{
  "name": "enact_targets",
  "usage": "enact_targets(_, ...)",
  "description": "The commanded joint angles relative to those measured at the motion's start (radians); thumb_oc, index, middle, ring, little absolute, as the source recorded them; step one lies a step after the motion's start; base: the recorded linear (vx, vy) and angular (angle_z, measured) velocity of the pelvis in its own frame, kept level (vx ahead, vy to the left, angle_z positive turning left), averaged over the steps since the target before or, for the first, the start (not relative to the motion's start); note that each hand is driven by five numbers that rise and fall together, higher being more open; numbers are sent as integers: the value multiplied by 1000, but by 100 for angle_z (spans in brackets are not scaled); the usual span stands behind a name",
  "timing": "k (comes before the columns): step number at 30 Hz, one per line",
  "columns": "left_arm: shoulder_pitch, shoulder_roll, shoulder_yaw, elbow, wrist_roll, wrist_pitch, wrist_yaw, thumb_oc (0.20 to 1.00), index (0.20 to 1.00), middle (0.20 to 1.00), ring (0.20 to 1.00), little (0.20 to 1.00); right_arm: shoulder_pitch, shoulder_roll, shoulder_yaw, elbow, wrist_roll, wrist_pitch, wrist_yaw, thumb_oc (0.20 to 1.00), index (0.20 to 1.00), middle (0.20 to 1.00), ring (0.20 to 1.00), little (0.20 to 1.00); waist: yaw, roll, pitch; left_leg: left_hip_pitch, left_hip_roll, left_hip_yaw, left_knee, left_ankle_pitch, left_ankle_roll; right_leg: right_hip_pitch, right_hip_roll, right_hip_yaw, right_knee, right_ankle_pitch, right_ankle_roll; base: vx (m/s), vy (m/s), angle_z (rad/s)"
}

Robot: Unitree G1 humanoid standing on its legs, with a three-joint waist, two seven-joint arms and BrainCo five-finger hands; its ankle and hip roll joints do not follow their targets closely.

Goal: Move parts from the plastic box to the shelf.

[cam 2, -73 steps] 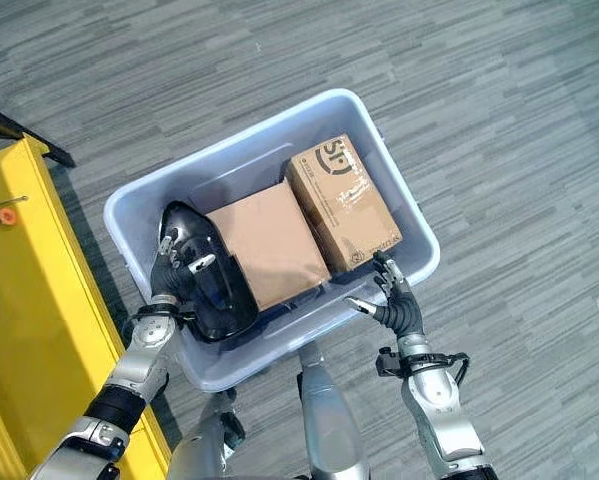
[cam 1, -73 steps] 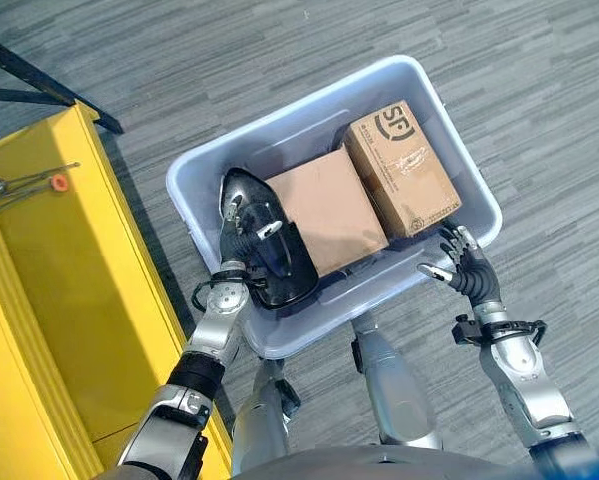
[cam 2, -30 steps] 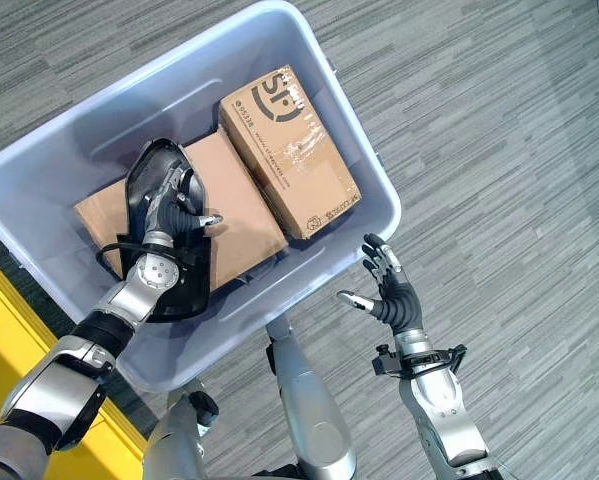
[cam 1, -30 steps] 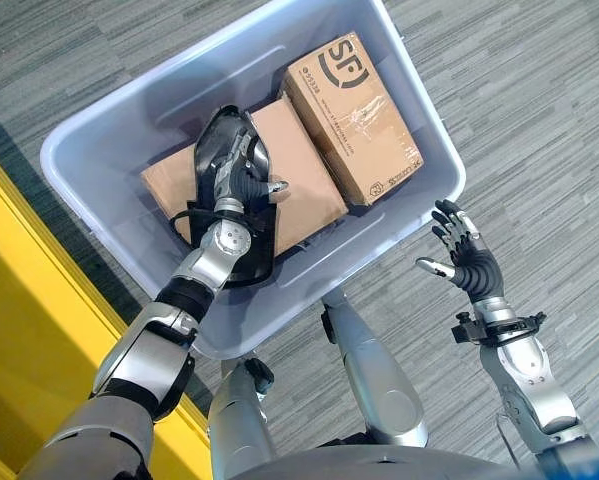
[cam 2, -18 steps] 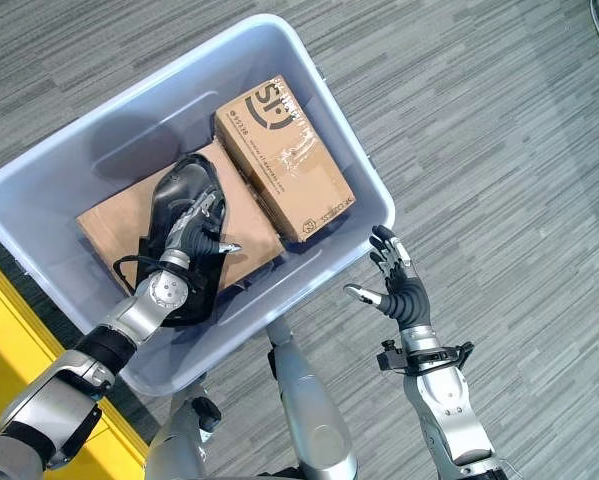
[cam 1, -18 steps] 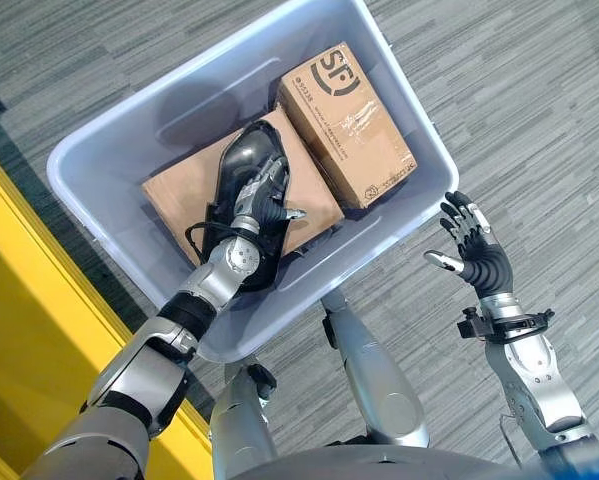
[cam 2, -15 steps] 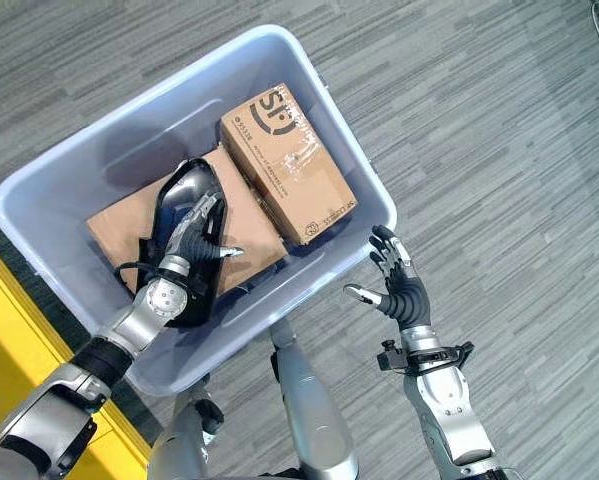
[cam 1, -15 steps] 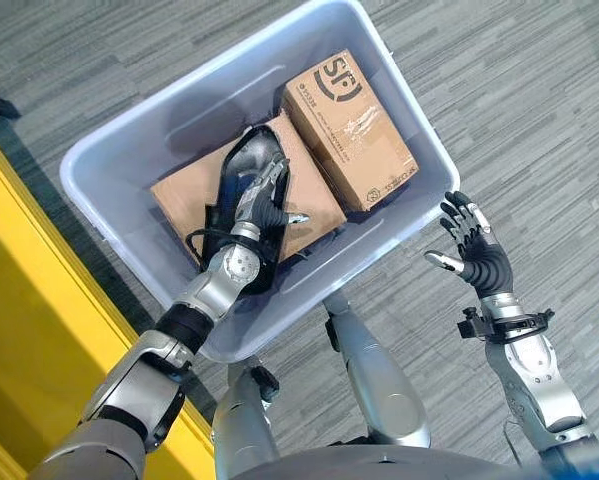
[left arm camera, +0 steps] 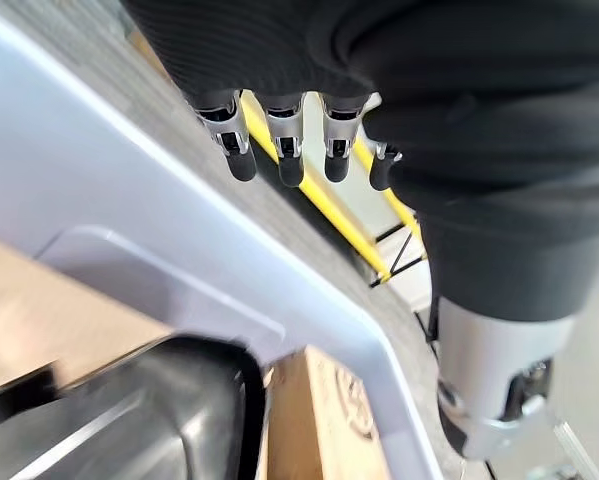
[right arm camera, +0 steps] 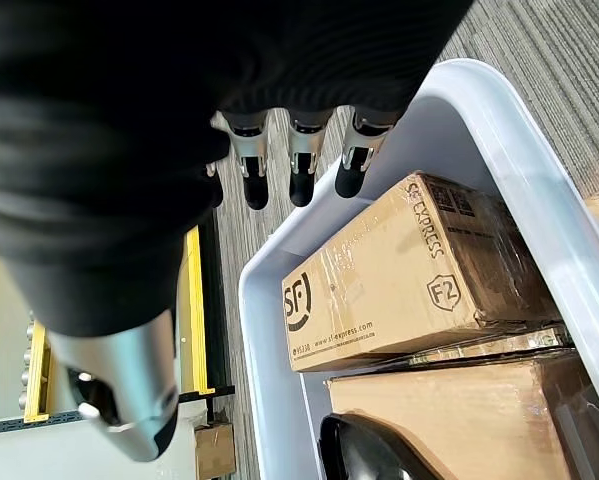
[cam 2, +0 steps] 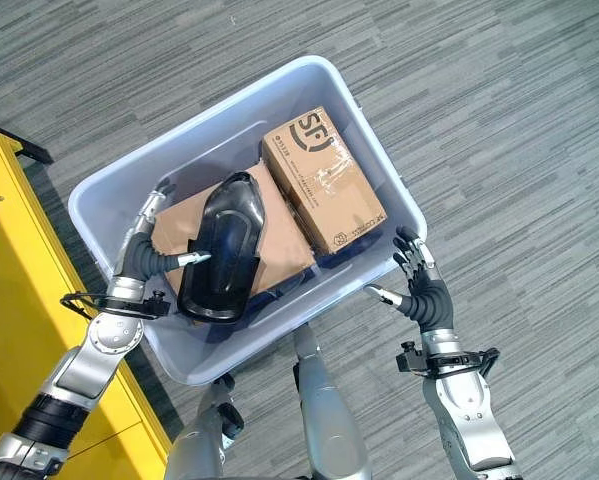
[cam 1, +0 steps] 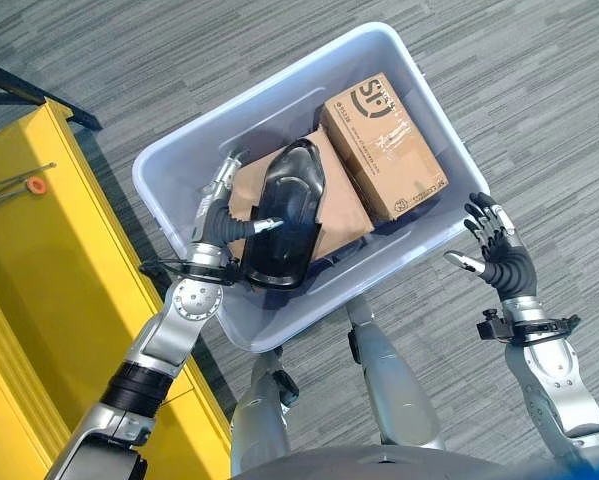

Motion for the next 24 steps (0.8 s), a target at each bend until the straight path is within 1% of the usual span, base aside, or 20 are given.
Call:
enact_targets(1,-15,8,41,-47,3,-56,52,1000,1000,1000,1000,1000,50,-14,-62,-87,-25,-72,-19,1000,1000,1000,1000,1000,-6,-5,-12,121,73,-85,8,24,-83,68,-110,-127,5,-76,140,-12,-2,5)
enact_targets(4,-10,-12,35,-30,-5,-45,61,1000,1000,1000,1000,1000,49,-13,-58,-90,-28,-71,-28,1000,1000,1000,1000,1000,-4,-7,-9,112,71,-91,8,25,-80,64,-113,-130,5,-75,138,0,0,0)
enact_targets(5,-3,-27,26,-9,9,-29,70,1000,1000,1000,1000,1000,51,-13,-57,-91,-39,-71,-37,1000,1000,1000,1000,1000,-3,-12,-4,106,69,-95,8,25,-78,61,-114,-132,5,-75,138,0,0,0)
enact_targets(14,14,-58,3,84,41,9,99,1000,1000,1000,1000,1000,44,-16,-48,-89,-55,-72,-68,1000,1000,1000,1000,1000,1,-25,8,97,67,-96,8,29,-75,54,-112,-131,5,-72,136,0,0,0)
enact_targets(24,34,-86,16,180,31,42,134,1000,1000,1000,1000,1000,44,-23,-42,-93,-71,-73,-87,1000,1000,1000,1000,1000,11,-37,23,84,68,-95,8,39,-75,40,-108,-131,5,-66,133,0,0,0)
